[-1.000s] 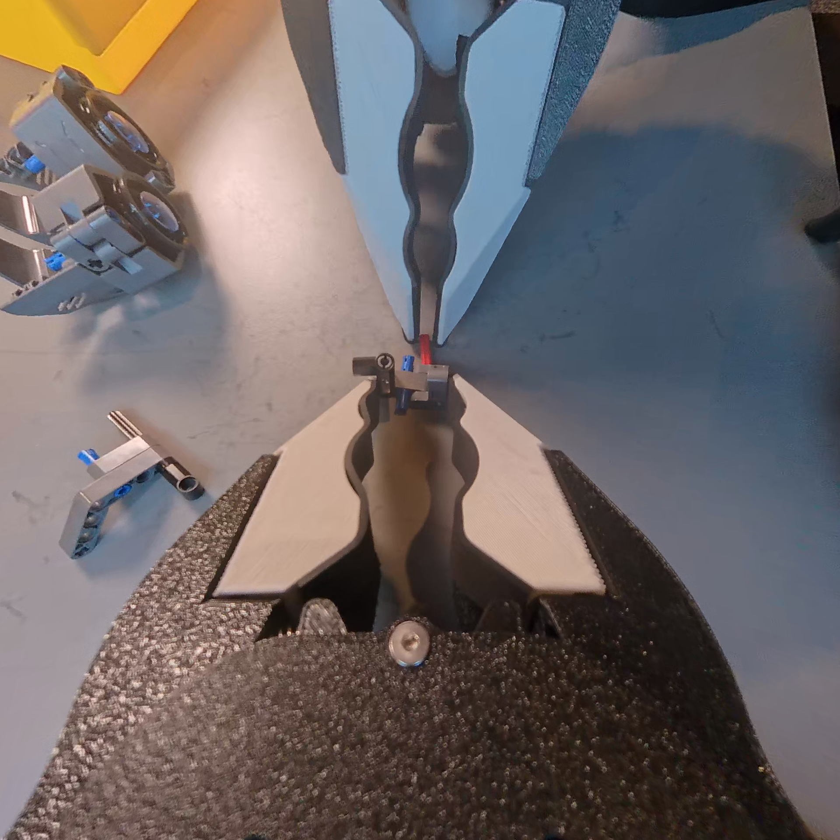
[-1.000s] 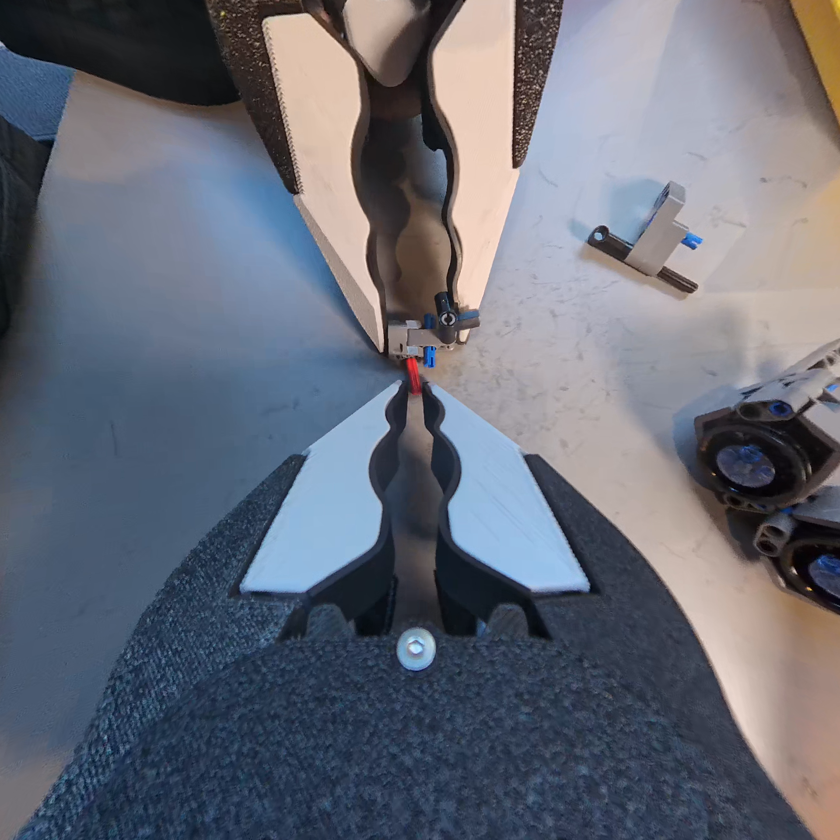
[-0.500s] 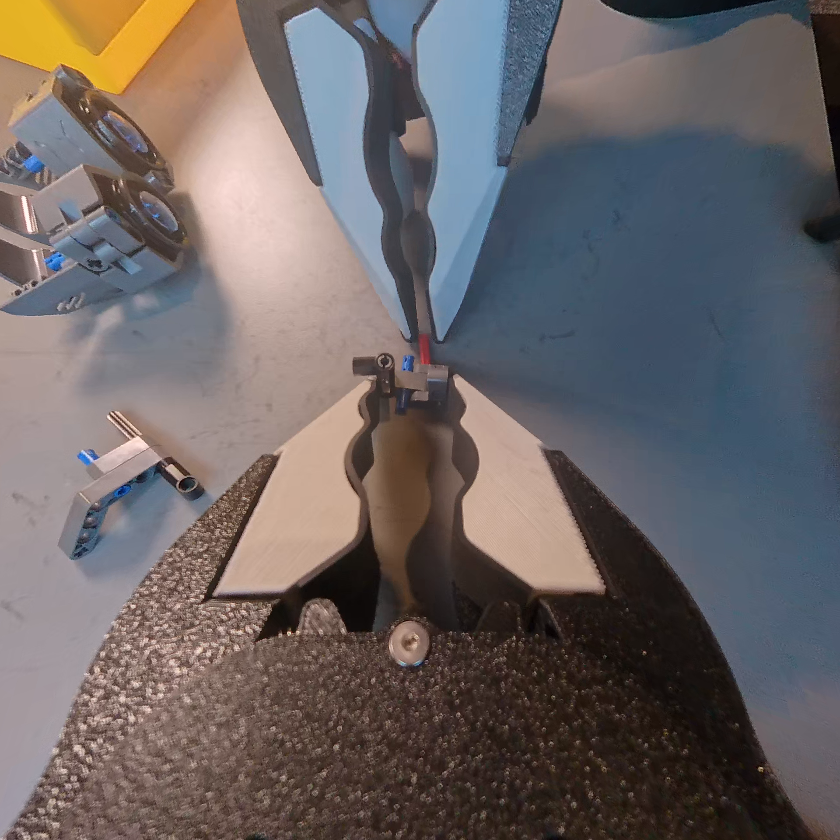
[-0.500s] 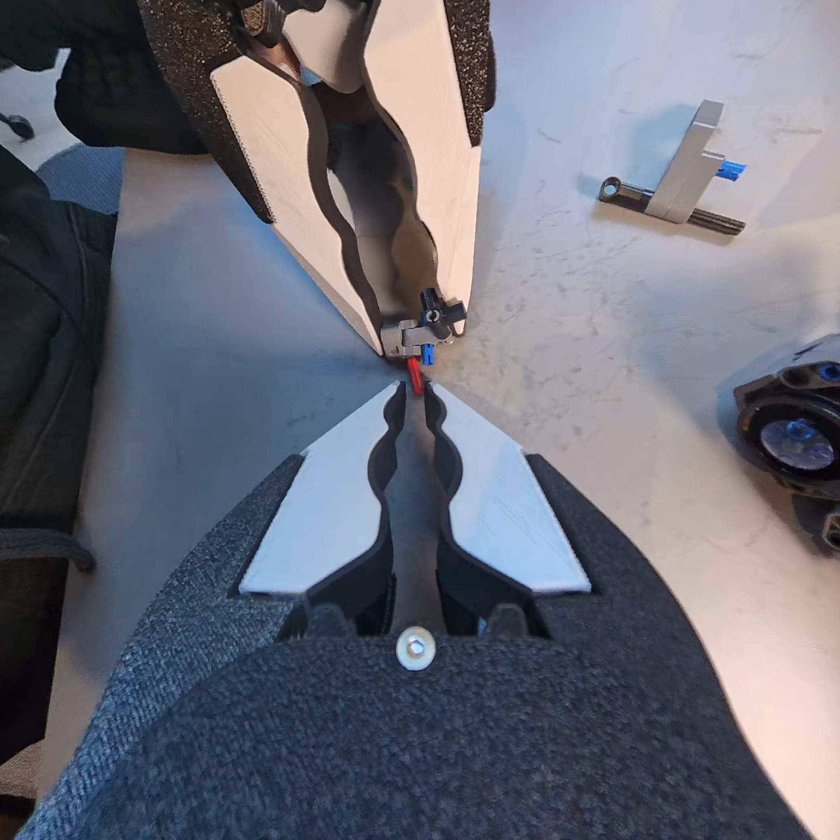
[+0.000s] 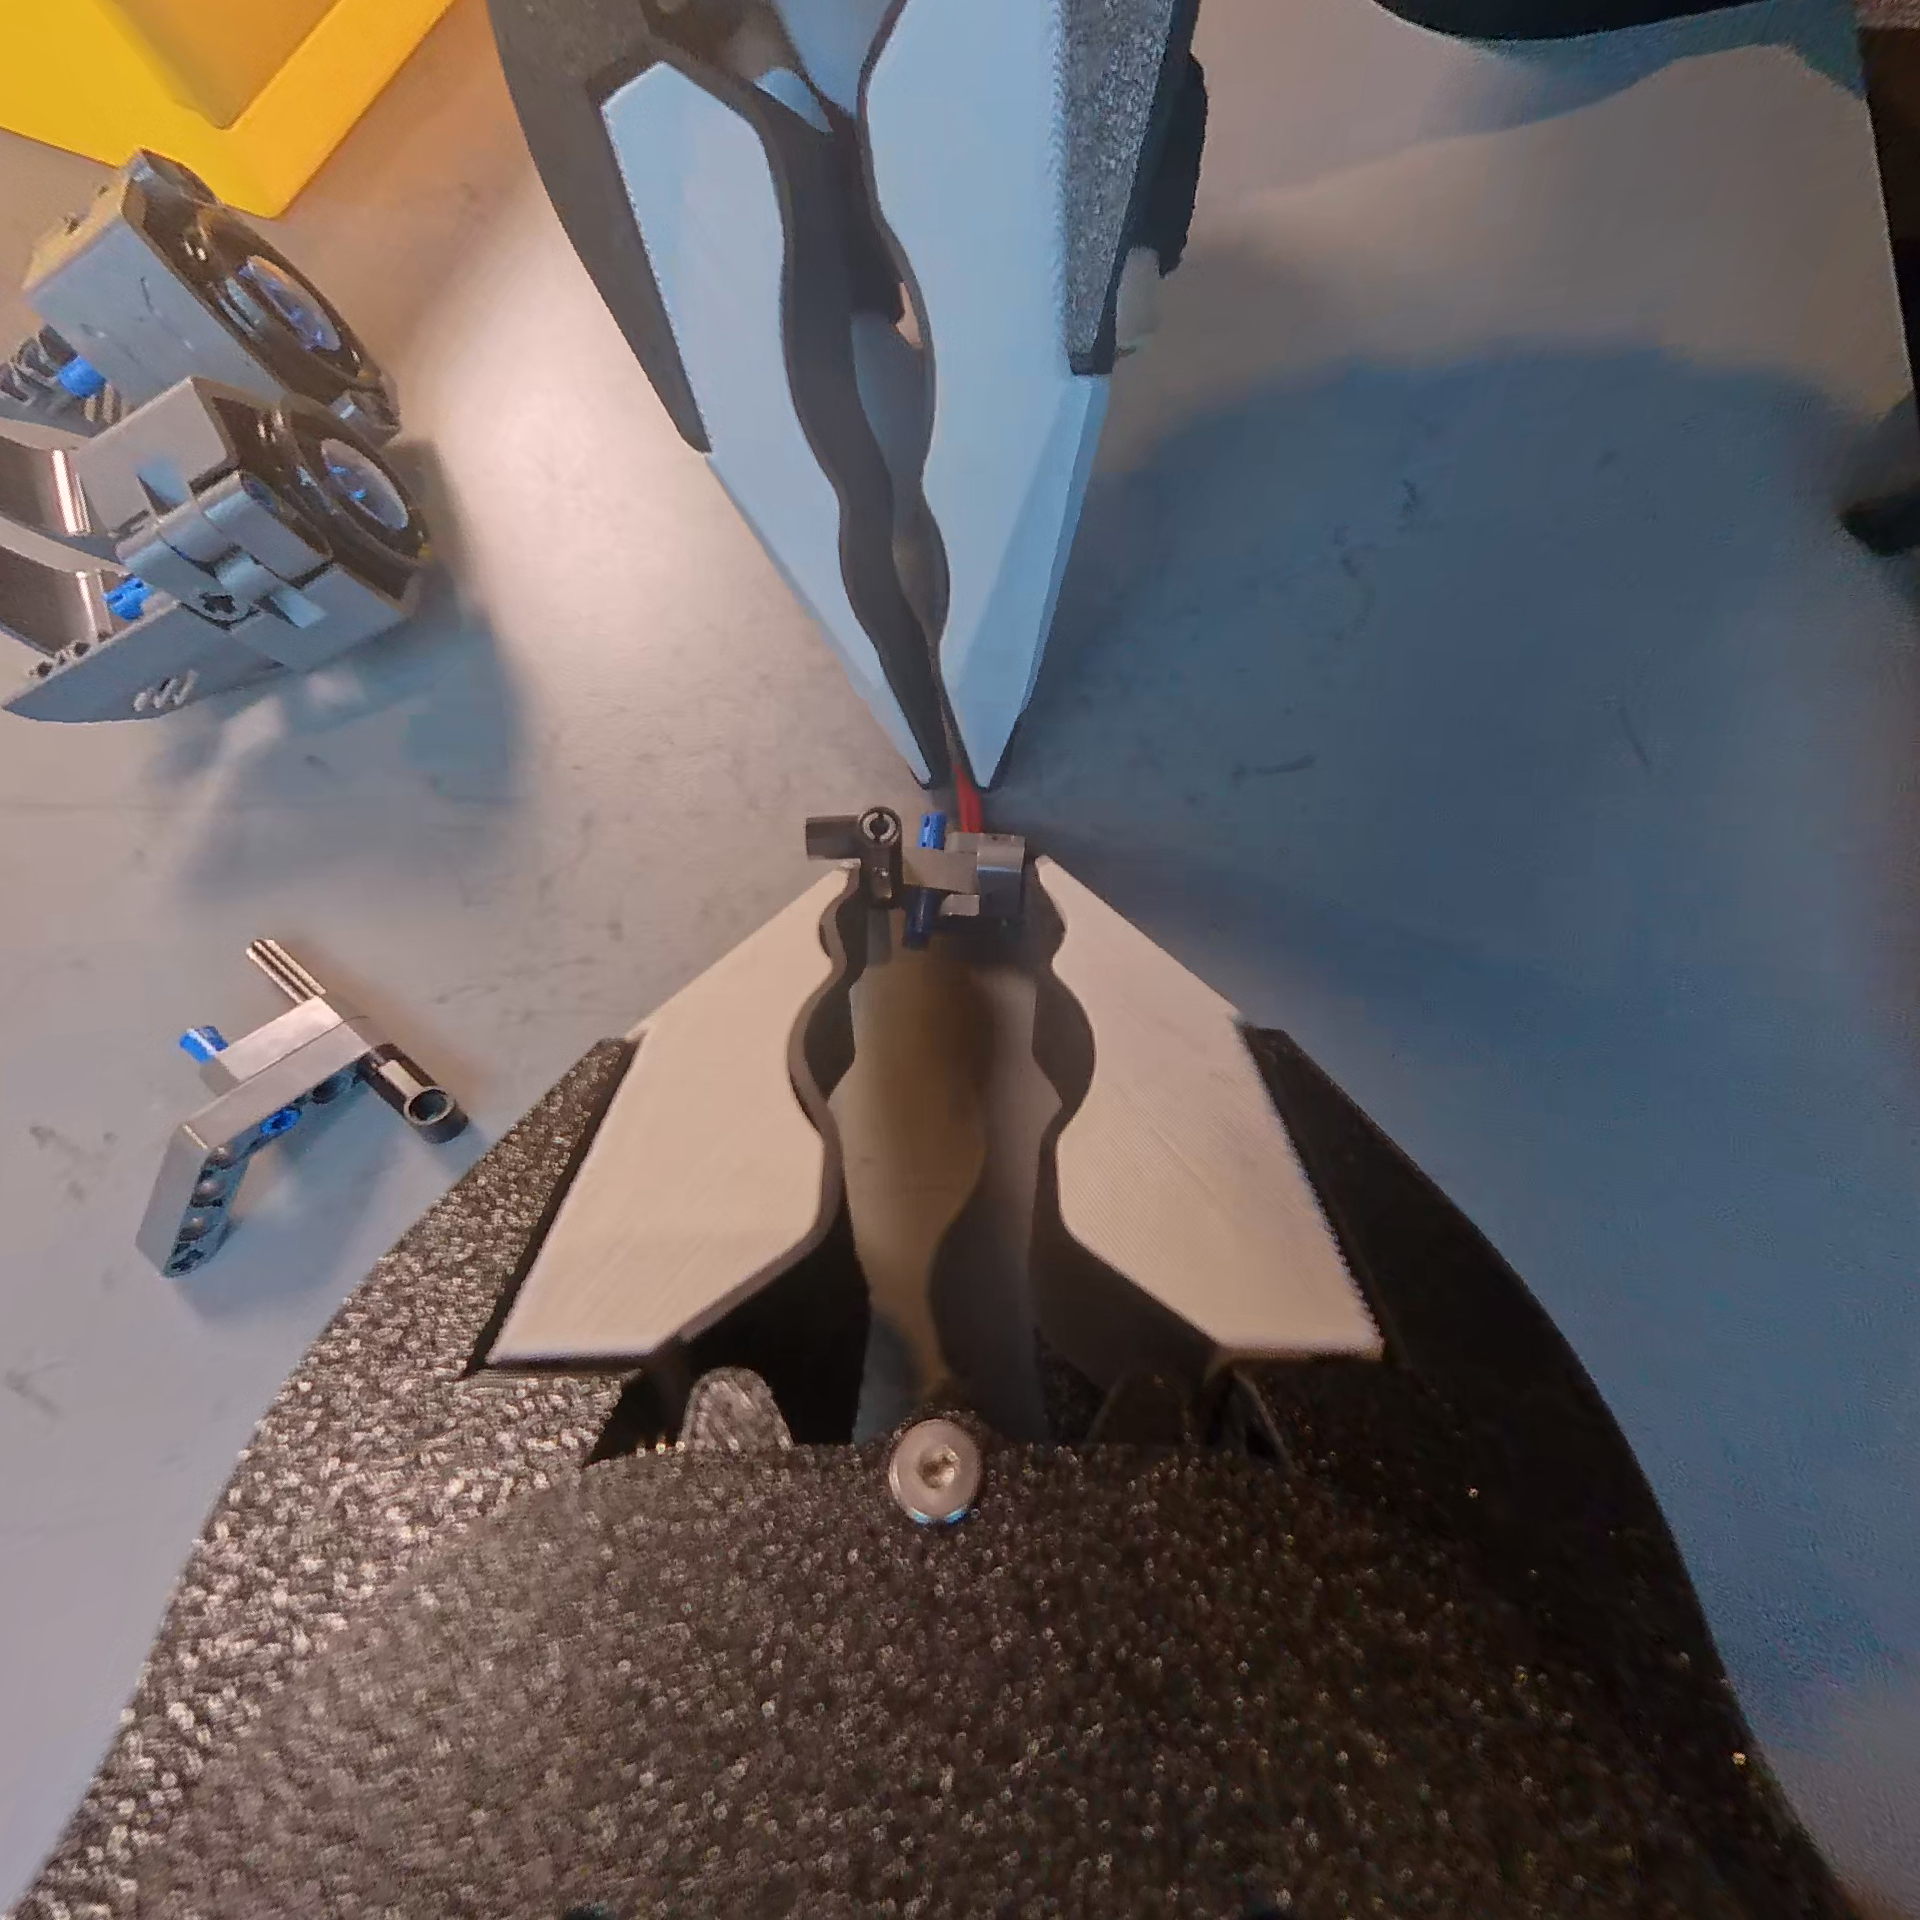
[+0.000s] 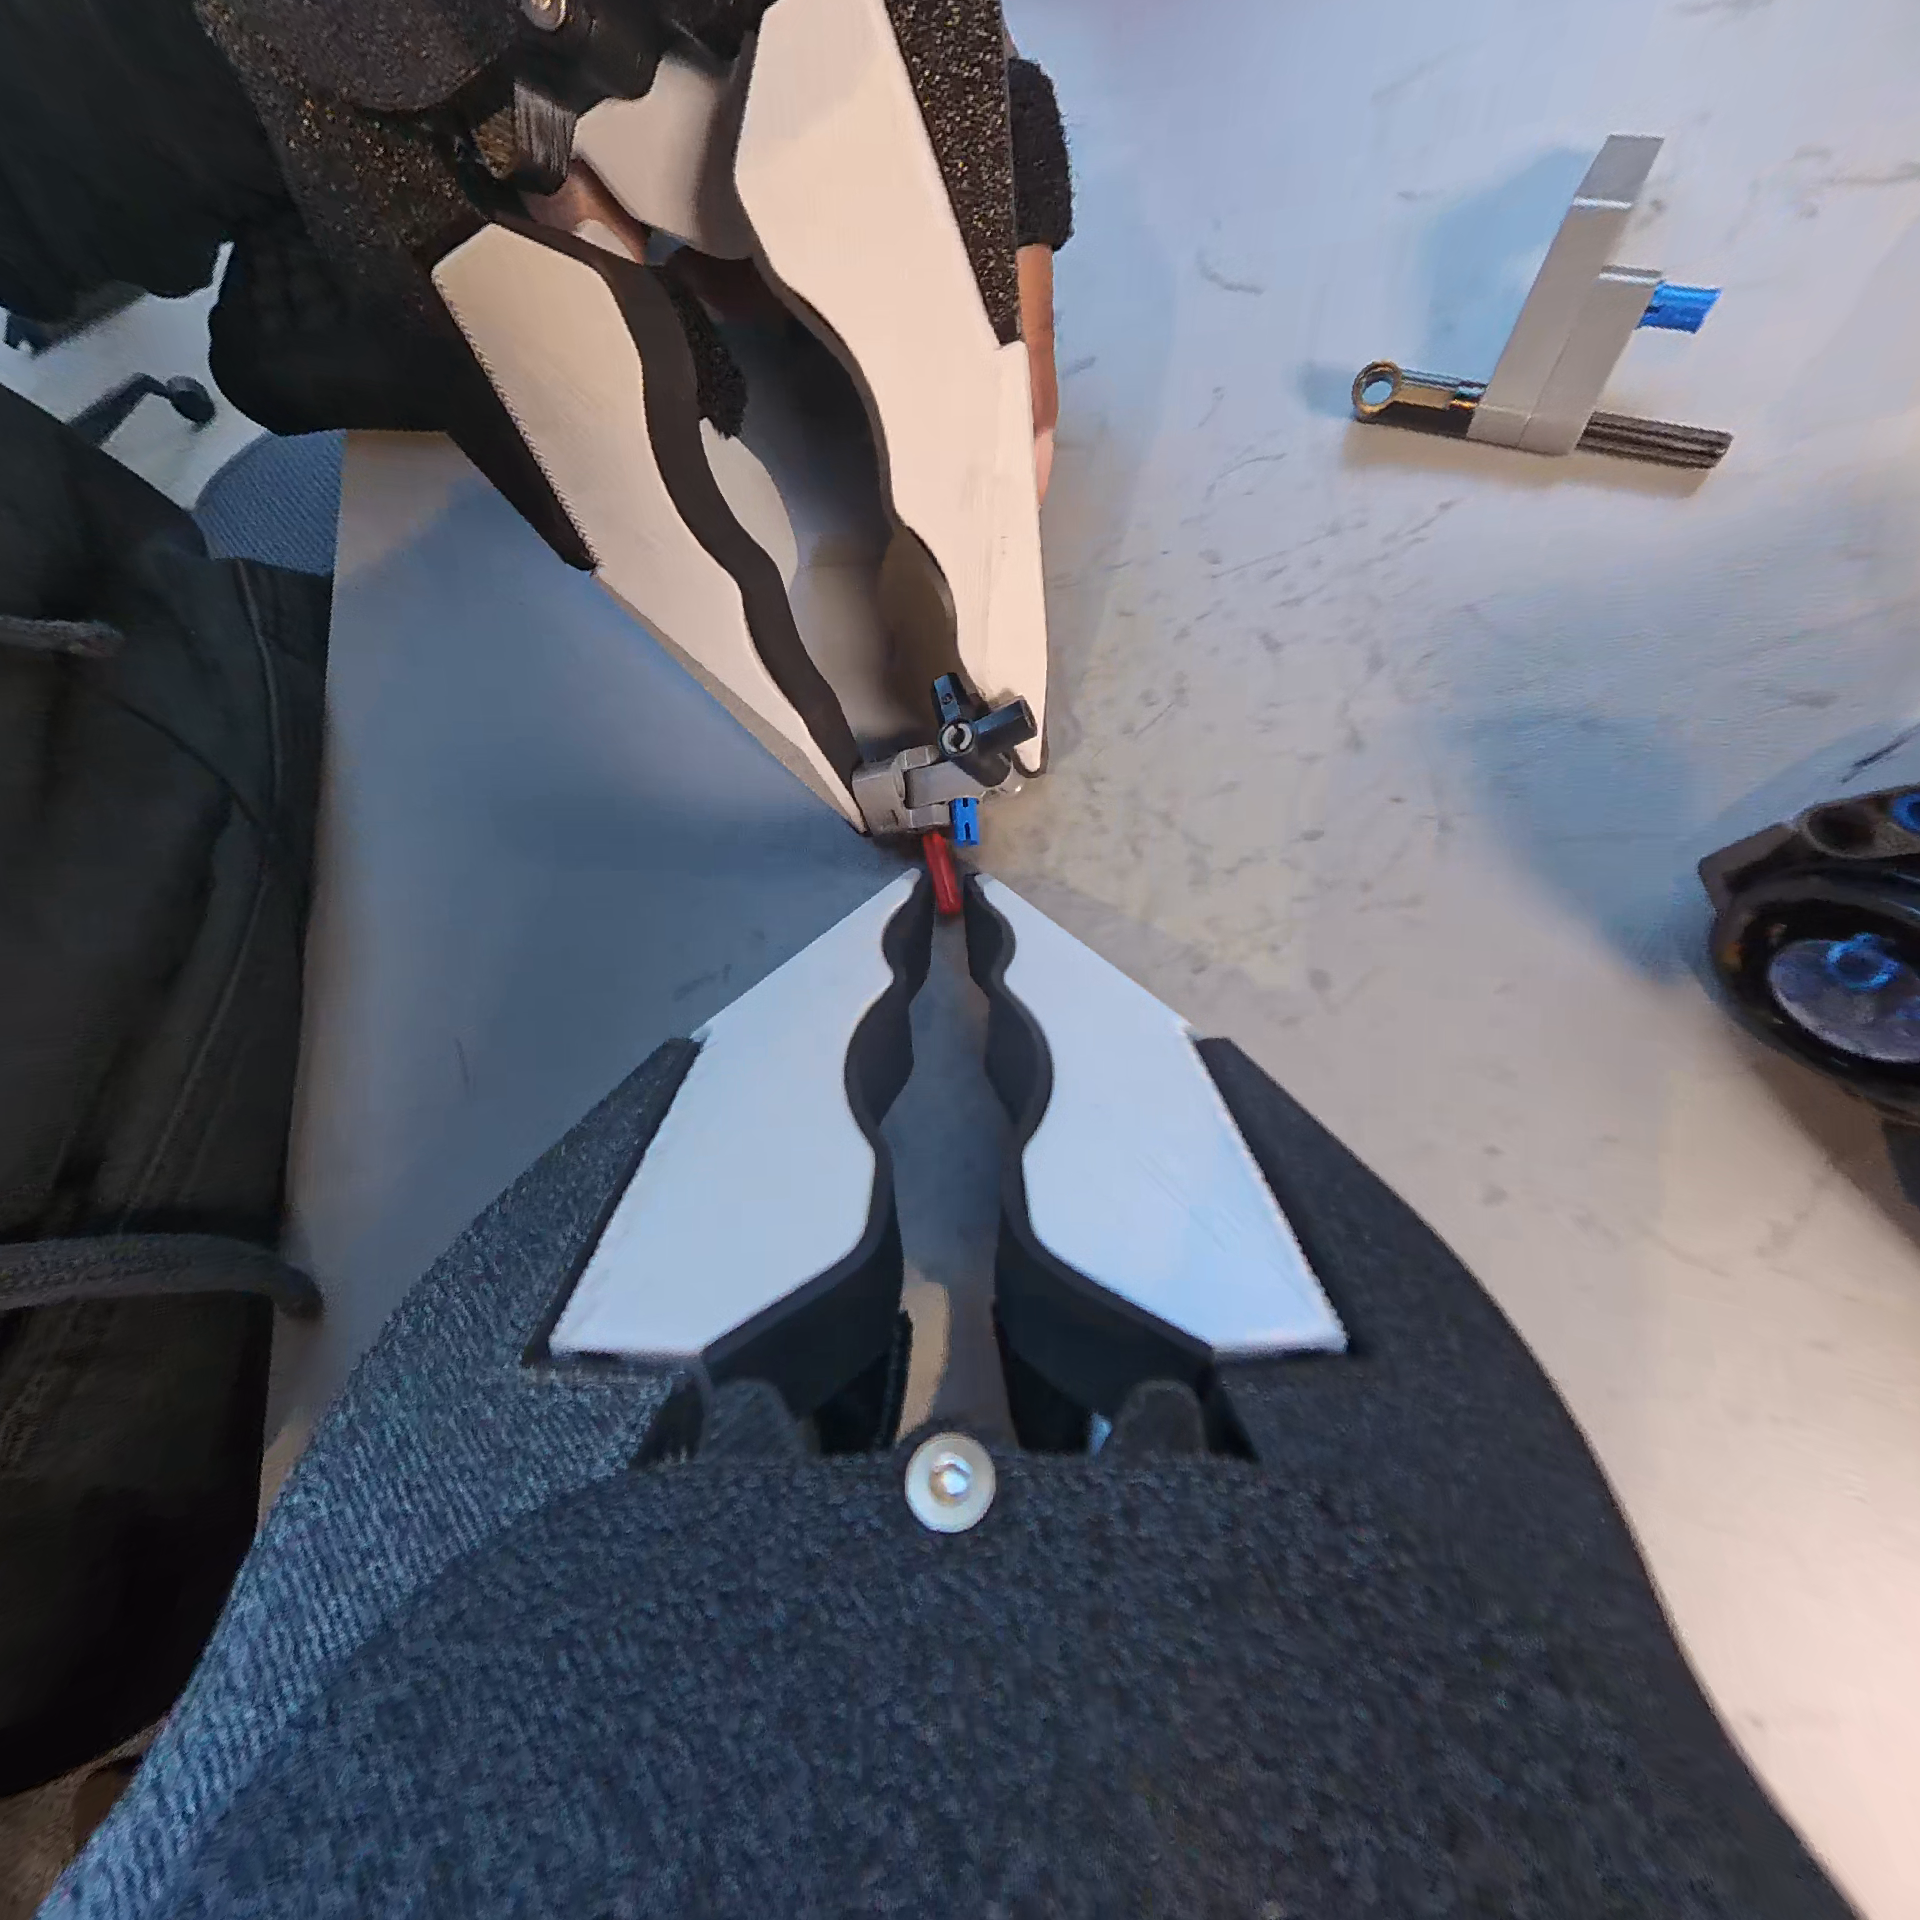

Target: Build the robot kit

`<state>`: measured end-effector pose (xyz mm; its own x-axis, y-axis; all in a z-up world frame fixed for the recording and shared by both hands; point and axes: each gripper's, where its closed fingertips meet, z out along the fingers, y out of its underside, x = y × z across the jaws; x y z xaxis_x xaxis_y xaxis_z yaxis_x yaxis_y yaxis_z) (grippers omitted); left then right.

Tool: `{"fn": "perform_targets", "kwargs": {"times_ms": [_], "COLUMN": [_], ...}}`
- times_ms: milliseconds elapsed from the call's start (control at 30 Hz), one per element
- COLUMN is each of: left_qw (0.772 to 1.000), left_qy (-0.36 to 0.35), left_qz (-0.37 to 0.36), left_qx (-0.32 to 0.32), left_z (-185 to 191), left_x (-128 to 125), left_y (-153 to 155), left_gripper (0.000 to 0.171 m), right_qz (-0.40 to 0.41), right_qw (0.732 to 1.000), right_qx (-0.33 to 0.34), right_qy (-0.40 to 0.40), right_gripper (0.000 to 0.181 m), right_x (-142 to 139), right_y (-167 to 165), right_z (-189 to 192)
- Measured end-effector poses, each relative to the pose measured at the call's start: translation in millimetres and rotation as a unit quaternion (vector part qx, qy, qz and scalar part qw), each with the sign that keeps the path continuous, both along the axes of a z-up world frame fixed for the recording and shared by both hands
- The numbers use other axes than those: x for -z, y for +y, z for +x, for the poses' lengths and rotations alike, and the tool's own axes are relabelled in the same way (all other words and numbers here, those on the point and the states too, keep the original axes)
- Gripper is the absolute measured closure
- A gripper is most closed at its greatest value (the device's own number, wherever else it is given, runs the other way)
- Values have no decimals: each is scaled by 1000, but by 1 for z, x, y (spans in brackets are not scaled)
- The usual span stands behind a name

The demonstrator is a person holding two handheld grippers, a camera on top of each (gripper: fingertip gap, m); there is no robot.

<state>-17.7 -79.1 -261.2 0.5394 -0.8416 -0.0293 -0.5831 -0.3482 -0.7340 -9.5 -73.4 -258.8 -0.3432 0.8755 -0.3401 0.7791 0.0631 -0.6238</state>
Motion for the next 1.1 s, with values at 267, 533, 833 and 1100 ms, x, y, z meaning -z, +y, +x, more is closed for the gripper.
{"fn": "perform_targets", "kwargs": {"times_ms": [267,533,833,1100], "left_qw": [1000,1000,1000,1000], "left_qy": [-1,0,0,0], "left_qz": [-1,0,0,0], "left_qx": [0,0,0,0], "left_z": [0,0,0,0], "left_x": [0,0,0,0], "left_y": [0,0,0,0], "left_gripper": [142,142,142,142], "right_qz": [28,84,143,82], "right_qw": [1000,996,987,995], "right_qx": [-1,-20,-36,3], "right_qy": [8,33,60,57], "right_gripper": [178,178,177,178], "right_x": [1,2,2,-3], "right_y": [0,1,1,8], "right_z": [-1,0,1,0]}}
